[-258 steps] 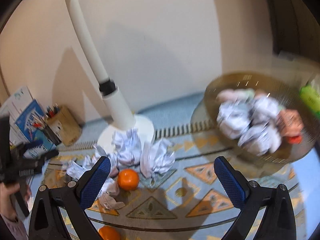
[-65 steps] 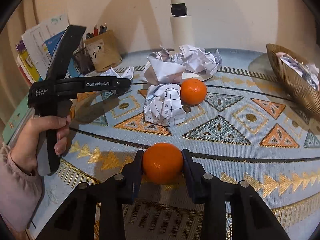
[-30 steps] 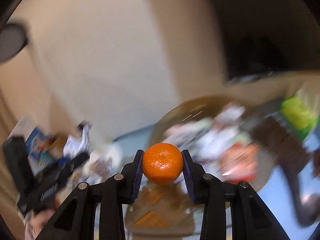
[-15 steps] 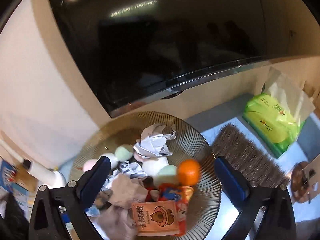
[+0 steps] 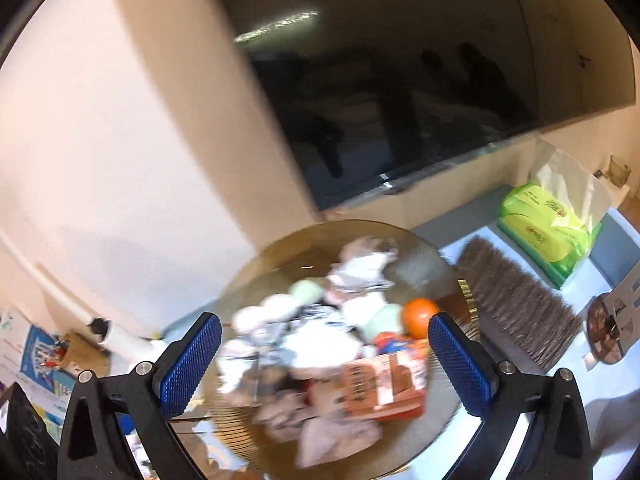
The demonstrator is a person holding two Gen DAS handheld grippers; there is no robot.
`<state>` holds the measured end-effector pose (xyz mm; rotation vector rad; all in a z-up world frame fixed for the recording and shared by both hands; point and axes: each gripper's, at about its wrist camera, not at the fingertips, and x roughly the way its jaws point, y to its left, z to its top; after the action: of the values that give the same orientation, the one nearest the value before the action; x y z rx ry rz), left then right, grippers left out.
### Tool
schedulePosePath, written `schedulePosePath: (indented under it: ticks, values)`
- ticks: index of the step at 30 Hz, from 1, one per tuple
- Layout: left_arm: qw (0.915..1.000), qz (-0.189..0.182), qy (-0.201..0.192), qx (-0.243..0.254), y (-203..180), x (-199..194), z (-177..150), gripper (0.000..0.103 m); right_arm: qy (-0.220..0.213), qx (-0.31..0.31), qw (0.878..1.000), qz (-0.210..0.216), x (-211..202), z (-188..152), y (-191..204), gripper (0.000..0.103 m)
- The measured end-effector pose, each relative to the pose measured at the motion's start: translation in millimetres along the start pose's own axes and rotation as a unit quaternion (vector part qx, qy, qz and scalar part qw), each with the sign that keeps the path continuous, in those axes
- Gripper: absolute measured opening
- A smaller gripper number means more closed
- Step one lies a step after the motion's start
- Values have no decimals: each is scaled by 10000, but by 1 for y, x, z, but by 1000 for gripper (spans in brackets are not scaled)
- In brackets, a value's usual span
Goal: Organize objects
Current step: 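Carry the orange and paper ball to the brown bowl and release them, then grasp another orange with the right tool while the left tool grasps a paper ball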
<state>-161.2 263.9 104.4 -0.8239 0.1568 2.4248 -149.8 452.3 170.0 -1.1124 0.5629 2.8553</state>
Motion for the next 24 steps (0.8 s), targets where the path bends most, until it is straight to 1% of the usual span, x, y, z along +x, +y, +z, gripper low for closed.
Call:
schedulePosePath:
  ticks: [3, 6, 9, 12, 13, 15, 17, 18, 21, 22, 24]
  values:
    - [9995, 293, -75, -75, 29, -33, -1, 102, -5, -175, 9997, 175, -8, -6, 31, 103]
    - [9967, 776, -50, -230, 69, -67, -12, 102, 43, -384, 9984, 408, -11, -21, 69, 103]
    - [9936, 1045, 71, -425, 101, -87, -34, 102, 174, -602, 9964, 578, -10, -40, 103, 103]
    - [9903, 1214, 271, -614, 128, -103, -71, 102, 429, -963, 9916, 749, 5, -72, 138, 103]
    - [9888, 1260, 412, -687, 137, -103, -89, 102, 527, -1096, 9896, 770, 11, -84, 147, 103]
    - [9867, 1300, 633, -746, 144, -103, -112, 102, 770, -1436, 9836, 773, 29, -111, 164, 103]
    - [9844, 1303, 876, -791, 150, -96, -137, 102, 998, -1803, 9759, 712, 50, -138, 177, 103]
    - [9833, 1308, 970, -815, 152, -92, -145, 102, 1057, -1911, 9734, 696, 59, -146, 179, 103]
    - [9795, 1347, 1182, -917, 155, -75, -163, 102, 1298, -2261, 9635, 603, 87, -178, 187, 103]
    - [9790, 1345, 1209, -942, 155, -68, -166, 102, 1353, -2265, 9628, 587, 95, -185, 188, 103]
    - [9781, 1399, 1217, -948, 155, -58, -167, 102, 1460, -2164, 9624, 748, 108, -192, 188, 103]
